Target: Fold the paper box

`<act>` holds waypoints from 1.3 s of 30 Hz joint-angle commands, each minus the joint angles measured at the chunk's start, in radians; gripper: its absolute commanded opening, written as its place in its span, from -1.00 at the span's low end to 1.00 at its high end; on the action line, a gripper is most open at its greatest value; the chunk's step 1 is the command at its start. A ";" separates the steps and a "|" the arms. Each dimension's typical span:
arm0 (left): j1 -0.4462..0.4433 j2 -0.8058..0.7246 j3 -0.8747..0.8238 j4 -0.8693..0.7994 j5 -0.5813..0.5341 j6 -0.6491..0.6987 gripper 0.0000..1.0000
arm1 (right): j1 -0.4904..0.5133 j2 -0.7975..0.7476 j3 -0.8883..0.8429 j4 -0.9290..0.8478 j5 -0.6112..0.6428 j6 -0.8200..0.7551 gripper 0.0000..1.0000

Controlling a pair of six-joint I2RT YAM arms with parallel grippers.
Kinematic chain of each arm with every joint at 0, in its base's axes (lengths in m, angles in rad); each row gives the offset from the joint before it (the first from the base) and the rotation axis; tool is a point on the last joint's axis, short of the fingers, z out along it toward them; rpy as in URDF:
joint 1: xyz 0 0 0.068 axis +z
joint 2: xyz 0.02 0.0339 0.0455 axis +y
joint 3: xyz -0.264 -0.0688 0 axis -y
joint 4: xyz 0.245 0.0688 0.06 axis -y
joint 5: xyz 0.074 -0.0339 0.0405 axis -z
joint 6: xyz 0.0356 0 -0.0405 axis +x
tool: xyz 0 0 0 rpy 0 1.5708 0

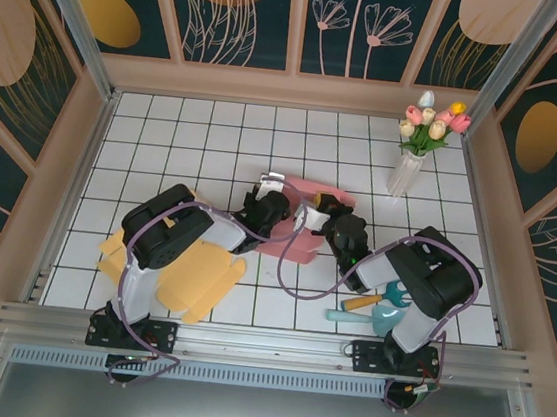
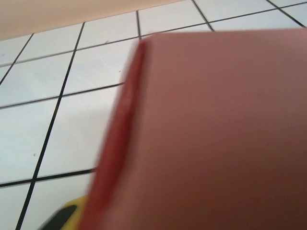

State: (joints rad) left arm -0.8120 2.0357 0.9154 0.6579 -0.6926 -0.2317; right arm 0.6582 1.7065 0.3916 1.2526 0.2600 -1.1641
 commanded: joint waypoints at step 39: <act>0.020 -0.042 -0.034 0.101 -0.171 0.059 -1.00 | 0.001 0.000 -0.031 0.008 0.021 0.064 -1.00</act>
State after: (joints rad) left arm -0.8211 1.9606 0.8700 0.8085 -0.6727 -0.1719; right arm 0.6640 1.7157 0.3897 1.2606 0.2588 -1.1419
